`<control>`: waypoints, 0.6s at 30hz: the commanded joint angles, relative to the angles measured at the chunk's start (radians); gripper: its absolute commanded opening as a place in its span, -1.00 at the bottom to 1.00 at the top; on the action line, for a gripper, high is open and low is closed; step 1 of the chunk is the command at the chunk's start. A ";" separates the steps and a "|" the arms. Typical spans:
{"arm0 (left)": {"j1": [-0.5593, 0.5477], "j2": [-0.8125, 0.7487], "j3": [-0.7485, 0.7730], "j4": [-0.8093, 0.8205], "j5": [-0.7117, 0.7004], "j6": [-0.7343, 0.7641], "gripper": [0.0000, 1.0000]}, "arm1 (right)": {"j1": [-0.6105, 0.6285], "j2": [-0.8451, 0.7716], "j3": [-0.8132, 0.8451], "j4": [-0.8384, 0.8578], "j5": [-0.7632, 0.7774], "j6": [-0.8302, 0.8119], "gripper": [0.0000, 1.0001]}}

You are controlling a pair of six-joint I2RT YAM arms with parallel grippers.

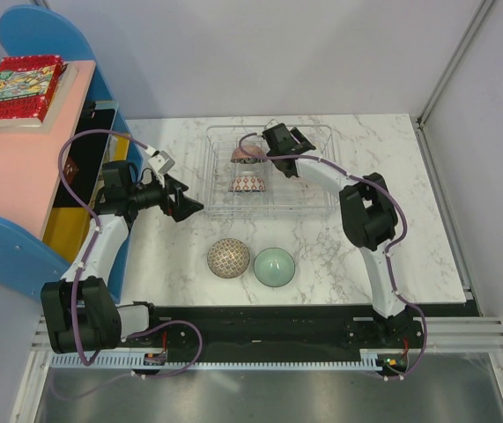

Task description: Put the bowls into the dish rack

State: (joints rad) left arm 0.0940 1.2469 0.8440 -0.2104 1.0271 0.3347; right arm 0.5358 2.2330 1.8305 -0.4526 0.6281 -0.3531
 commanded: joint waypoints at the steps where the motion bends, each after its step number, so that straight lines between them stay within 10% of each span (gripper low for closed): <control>1: 0.004 -0.024 -0.006 0.019 0.031 0.029 0.99 | 0.003 0.019 0.062 0.043 0.088 -0.038 -1.00; 12: 0.004 -0.030 -0.008 0.020 0.034 0.027 0.99 | 0.001 0.057 0.052 0.034 0.119 -0.063 -0.92; 16: 0.004 -0.029 -0.008 0.020 0.037 0.029 0.99 | 0.001 0.063 0.042 0.012 0.096 -0.063 0.26; 18: 0.004 -0.029 -0.010 0.019 0.036 0.027 0.99 | 0.000 0.060 0.038 0.008 0.076 -0.057 0.54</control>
State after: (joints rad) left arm 0.0940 1.2415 0.8436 -0.2104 1.0313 0.3347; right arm 0.5350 2.2856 1.8484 -0.4416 0.7113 -0.4160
